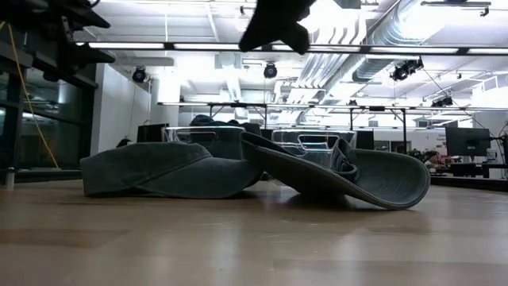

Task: Pick & Place hat
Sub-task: Put the right gray cap into the right transparent bin

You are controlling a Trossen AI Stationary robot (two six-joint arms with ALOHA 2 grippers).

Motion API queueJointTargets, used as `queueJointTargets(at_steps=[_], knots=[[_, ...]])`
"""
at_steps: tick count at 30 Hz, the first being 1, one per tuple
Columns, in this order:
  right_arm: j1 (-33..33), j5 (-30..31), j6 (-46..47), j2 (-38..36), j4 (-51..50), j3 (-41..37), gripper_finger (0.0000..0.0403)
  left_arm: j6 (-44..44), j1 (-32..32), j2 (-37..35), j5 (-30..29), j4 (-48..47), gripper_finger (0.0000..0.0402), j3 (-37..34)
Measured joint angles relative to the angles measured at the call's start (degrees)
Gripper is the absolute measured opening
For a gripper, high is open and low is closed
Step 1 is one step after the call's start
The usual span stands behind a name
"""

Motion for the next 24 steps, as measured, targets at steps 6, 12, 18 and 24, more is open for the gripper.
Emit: queueJointTargets(at_steps=[6, 12, 18, 24], knots=[[2.5, -3.34, 5.43, -4.57, 0.05, -7.51, 0.0001, -2.14, 0.0, -3.92, 1.32, 0.05, 0.0272, -0.43], [4.77, -9.38, 7.16, -5.02, 2.6, -12.25, 0.0037, -2.12, -0.01, -4.19, 4.61, 0.15, 0.0272, -0.43], [5.14, -10.34, 9.96, -5.02, 10.58, -17.13, 0.0139, -1.41, 0.0, -4.19, 6.26, 0.09, 0.0272, -0.43], [5.16, -9.21, 9.69, -4.99, 17.0, -19.9, 0.0226, -0.61, -0.01, -4.21, 5.86, -1.39, 0.0272, -0.45]])
